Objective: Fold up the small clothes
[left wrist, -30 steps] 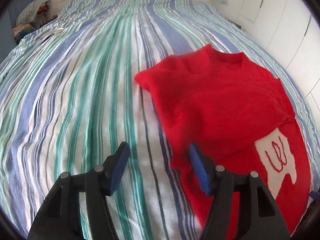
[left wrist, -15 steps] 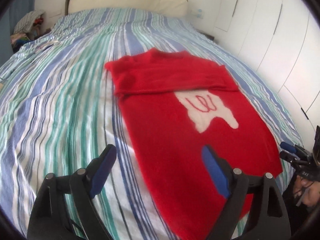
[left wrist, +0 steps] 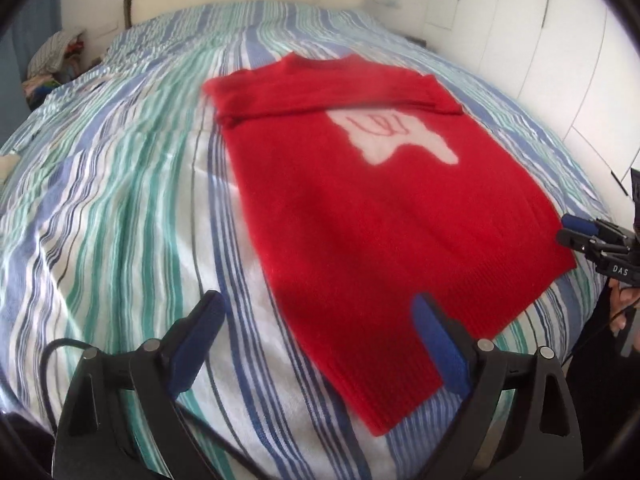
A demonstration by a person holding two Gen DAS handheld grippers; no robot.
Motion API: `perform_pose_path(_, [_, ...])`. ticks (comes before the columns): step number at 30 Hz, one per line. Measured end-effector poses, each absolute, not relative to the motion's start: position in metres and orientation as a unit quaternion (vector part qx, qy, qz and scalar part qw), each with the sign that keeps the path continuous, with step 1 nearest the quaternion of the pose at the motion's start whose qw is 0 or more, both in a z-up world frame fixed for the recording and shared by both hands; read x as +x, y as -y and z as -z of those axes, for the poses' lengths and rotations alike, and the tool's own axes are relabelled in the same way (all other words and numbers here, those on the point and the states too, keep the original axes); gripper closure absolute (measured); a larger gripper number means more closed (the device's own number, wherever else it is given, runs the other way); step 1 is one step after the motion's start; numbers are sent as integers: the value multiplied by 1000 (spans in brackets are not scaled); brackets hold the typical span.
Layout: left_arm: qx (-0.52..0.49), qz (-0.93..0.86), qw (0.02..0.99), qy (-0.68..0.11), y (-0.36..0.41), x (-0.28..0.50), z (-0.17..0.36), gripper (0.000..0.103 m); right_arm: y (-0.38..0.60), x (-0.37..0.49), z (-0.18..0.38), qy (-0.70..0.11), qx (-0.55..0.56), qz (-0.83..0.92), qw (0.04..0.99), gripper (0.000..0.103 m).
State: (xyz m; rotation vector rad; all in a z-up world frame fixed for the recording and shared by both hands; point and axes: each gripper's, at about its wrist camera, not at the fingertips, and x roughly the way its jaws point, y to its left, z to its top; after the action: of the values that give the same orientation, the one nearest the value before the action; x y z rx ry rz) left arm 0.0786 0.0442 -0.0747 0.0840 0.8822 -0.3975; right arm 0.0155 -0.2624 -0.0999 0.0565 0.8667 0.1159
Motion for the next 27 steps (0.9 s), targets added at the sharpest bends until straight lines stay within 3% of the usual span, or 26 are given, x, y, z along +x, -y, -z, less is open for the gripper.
perform_pose_path(5, [-27, 184, 905, -382, -64, 99, 41, 7, 269, 22, 69, -369, 6, -43, 928, 44])
perform_pose_path(12, [-32, 153, 919, -361, -61, 146, 39, 7, 294, 58, 46, -318, -1, -16, 948, 38])
perform_pose_path(15, [-22, 141, 924, -355, -62, 160, 54, 7, 309, 68, 54, -308, 25, 5, 951, 31])
perform_pose_path(19, [10, 97, 933, -347, -68, 166, 82, 7, 337, 77, 80, -332, 82, 45, 939, 31])
perform_pose_path(27, [-21, 93, 921, -377, -69, 167, 96, 6, 380, 77, 114, -362, 193, 70, 909, 29])
